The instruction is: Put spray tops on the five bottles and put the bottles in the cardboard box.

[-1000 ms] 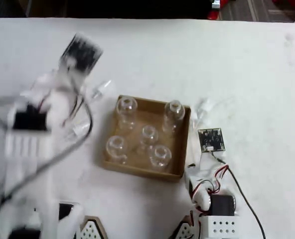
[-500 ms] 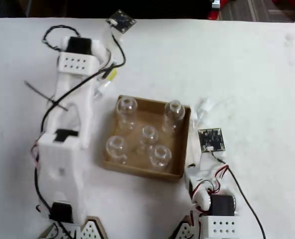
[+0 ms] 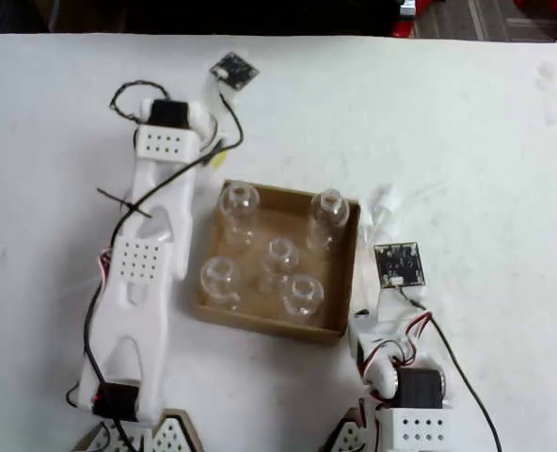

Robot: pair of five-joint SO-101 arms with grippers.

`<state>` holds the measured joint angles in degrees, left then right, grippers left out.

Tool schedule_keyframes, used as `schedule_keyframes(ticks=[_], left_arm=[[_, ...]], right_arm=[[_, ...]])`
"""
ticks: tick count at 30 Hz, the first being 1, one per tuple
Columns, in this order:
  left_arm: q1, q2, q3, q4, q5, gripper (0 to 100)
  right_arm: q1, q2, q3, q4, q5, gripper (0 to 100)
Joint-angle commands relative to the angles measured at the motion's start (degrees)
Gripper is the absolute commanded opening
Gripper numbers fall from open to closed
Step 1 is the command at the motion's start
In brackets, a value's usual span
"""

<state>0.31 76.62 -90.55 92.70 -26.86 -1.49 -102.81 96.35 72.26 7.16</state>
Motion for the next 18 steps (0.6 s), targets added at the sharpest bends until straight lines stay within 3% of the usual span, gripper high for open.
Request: schedule_keyframes(ticks=[1,13,18], left_arm=[[-0.9,0.7,-3.1,-0.2,-0.4,15],[-3.4,2.5,-3.1,0.8,-1.4,15],[-2.9,2.1,-3.4,4.7,-7.6,3]], right_arm=[[-0.1,-0.2,0.5,0.5,0.1,15.2],[0.0,-0.2,0.5,0.5,0.1,15.2],[0.0,-0.2,0.5,0.5,0.1,15.2]])
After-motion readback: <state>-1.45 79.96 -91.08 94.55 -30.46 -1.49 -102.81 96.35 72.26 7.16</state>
